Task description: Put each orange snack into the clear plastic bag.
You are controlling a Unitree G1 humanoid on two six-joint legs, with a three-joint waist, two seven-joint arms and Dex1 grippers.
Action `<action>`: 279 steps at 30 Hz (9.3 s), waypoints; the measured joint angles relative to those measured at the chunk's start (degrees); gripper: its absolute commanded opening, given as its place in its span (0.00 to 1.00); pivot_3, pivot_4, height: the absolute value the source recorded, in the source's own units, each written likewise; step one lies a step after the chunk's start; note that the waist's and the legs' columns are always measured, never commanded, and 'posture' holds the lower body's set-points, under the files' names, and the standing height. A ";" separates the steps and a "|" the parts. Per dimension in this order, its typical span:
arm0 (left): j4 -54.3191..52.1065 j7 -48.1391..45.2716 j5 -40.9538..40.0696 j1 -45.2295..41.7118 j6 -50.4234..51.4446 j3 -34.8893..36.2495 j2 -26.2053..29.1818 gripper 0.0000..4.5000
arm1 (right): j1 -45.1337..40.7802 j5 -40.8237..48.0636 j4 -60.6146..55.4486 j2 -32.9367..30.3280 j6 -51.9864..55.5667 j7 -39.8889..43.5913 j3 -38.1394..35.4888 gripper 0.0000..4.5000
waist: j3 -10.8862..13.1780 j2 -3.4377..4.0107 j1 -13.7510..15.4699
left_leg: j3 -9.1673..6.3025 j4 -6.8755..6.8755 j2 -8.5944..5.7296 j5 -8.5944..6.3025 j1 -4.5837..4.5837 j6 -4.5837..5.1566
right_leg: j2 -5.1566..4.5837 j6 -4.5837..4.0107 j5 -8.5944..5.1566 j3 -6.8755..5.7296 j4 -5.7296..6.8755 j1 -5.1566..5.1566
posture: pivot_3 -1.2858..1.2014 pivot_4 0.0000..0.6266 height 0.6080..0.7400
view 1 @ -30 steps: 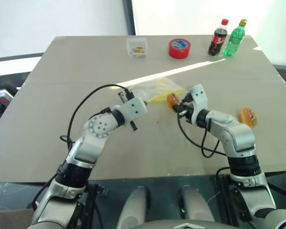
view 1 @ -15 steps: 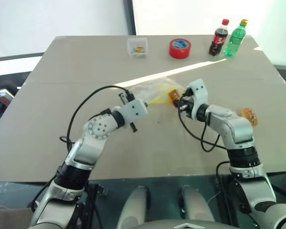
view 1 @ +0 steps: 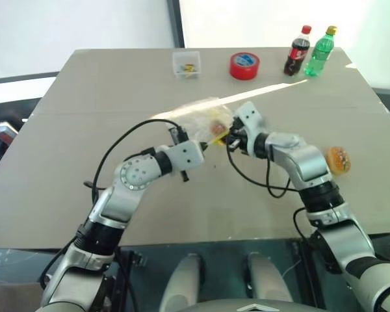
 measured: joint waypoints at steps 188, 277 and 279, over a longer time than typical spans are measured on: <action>0.65 7.26 -4.64 -1.46 4.80 -1.30 -12.48 0.00 | 3.73 -13.99 -19.02 -33.11 -19.39 19.12 10.83 0.84 | 0.02 0.02 1.62 | 0.01 0.10 -0.04 -0.01 -0.04 0.01 | -0.07 0.02 -0.01 -0.29 -0.29 0.30 | 0.52 0.24 1.00; 0.59 -3.20 -5.67 -15.30 12.52 0.18 -5.53 0.00 | -3.85 -17.59 -13.04 -23.08 -35.21 22.32 7.34 0.39 | 0.08 0.04 1.42 | 0.01 0.13 -0.04 0.00 -0.08 0.00 | -0.04 0.02 -0.01 -0.30 -0.24 0.26 | 0.52 0.24 1.00; 0.57 -3.56 -5.68 -15.30 12.44 0.17 -5.38 0.00 | -3.88 -18.66 -11.74 -22.74 -36.66 22.22 7.59 0.39 | 0.08 0.04 1.42 | 0.02 0.13 -0.05 0.00 -0.08 0.00 | -0.04 0.02 -0.01 -0.29 -0.25 0.26 | 0.52 0.24 1.00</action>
